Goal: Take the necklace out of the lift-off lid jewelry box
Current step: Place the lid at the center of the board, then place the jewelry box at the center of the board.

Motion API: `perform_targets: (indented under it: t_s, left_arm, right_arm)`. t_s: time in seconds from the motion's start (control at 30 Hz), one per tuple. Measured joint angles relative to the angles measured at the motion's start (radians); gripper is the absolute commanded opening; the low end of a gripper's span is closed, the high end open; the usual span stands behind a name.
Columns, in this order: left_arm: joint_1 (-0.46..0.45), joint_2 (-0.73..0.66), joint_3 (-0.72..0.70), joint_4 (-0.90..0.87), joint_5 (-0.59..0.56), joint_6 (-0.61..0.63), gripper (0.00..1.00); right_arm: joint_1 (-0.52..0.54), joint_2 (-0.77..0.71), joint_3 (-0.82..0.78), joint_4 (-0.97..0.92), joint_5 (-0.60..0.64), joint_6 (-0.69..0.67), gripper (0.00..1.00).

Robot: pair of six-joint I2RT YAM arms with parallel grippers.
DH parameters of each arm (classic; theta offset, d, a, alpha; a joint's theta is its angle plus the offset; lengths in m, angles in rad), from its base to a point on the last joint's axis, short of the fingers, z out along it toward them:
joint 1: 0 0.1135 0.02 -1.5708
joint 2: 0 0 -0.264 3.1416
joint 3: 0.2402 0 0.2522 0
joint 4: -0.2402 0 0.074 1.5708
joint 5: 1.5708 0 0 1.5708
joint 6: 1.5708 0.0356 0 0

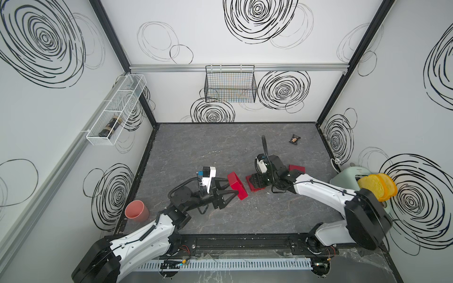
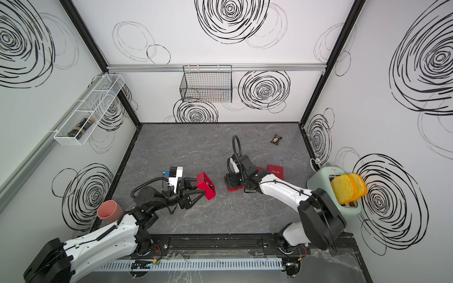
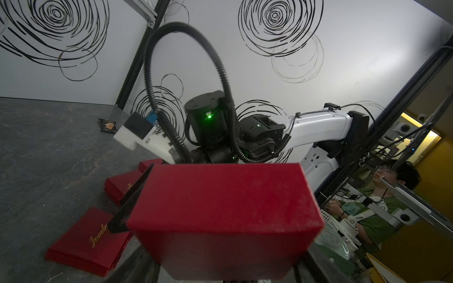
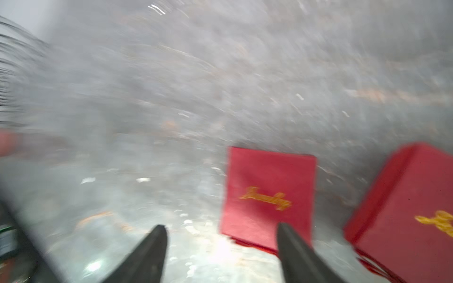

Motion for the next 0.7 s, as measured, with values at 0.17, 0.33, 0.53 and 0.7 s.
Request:
perform_targets:
  t_s: [0.17, 0.33, 0.53, 0.7]
  left_arm:
    - [0.0, 0.015, 0.029, -0.002, 0.072, 0.013, 0.67]
    - [-0.005, 0.043, 0.061, -0.004, 0.132, 0.035, 0.66]
    - [-0.032, 0.087, 0.064, 0.008, 0.201, 0.037, 0.64]
    - [-0.053, 0.106, 0.074, 0.039, 0.246, 0.037, 0.64]
  right_arm:
    - [-0.09, -0.244, -0.169, 0.217, -0.269, 0.048, 0.58]
    - [-0.076, -0.358, -0.188, 0.305, -0.478, 0.065, 0.56]
    - [-0.038, -0.414, -0.188, 0.354, -0.579, 0.068, 0.54]
    - [0.0, -0.393, -0.183, 0.347, -0.602, 0.056, 0.53]
